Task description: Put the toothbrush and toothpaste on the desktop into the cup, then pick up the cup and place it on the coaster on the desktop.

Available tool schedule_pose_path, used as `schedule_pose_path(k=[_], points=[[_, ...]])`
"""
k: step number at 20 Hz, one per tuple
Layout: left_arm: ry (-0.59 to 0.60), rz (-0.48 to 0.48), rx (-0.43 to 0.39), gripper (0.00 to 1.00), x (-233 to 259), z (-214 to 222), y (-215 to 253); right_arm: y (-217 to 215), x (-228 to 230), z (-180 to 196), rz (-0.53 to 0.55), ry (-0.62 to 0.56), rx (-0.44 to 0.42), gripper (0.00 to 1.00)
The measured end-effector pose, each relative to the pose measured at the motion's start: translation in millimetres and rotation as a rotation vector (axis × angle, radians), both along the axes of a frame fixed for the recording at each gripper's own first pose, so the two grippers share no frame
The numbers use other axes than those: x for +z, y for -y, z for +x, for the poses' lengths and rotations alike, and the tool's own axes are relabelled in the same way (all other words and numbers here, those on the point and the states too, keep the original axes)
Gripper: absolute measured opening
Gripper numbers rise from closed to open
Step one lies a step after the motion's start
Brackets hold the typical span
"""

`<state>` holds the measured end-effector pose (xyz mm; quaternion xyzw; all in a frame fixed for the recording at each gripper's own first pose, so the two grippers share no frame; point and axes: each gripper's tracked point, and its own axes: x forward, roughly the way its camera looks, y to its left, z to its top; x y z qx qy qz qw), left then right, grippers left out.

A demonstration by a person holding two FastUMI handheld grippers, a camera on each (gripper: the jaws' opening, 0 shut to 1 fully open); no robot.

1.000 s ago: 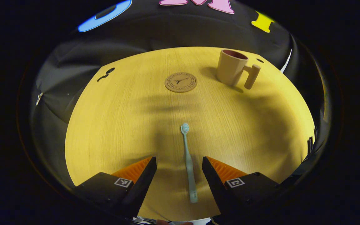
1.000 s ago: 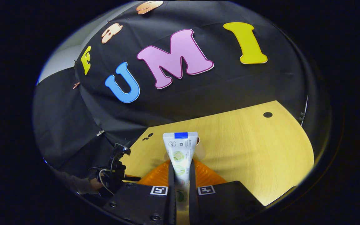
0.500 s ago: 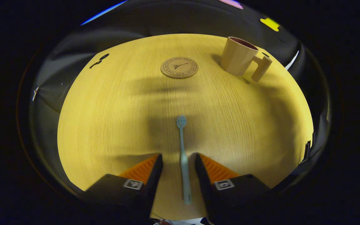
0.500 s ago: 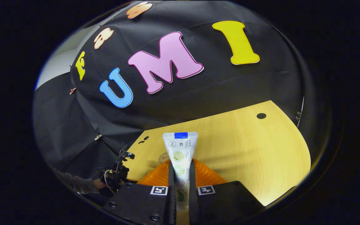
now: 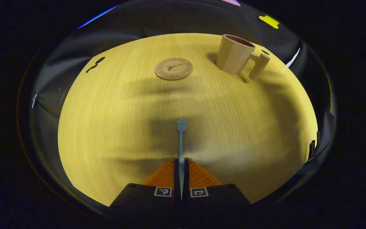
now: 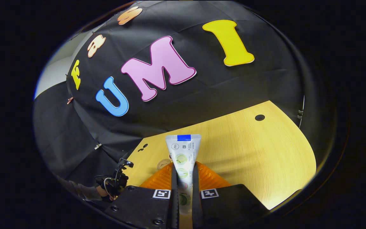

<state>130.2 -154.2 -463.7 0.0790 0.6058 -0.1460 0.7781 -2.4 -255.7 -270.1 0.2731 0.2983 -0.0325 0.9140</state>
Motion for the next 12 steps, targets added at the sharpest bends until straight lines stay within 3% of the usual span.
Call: schedule_pose_path(k=[3, 6, 12], points=[[0.074, -0.070, 0.012, 0.06, 20, 3, 15, -7, 9, 3, -0.004, 0.016, 0.014, 0.20], [0.180, -0.219, 0.069, 0.06, 65, 17, 44, -18, 26, 21, 0.021, 0.065, 0.029, 0.20], [0.425, -0.503, 0.158, 0.06, 158, 58, 94, -30, 31, 101, 0.078, 0.194, 0.062, 0.19]])
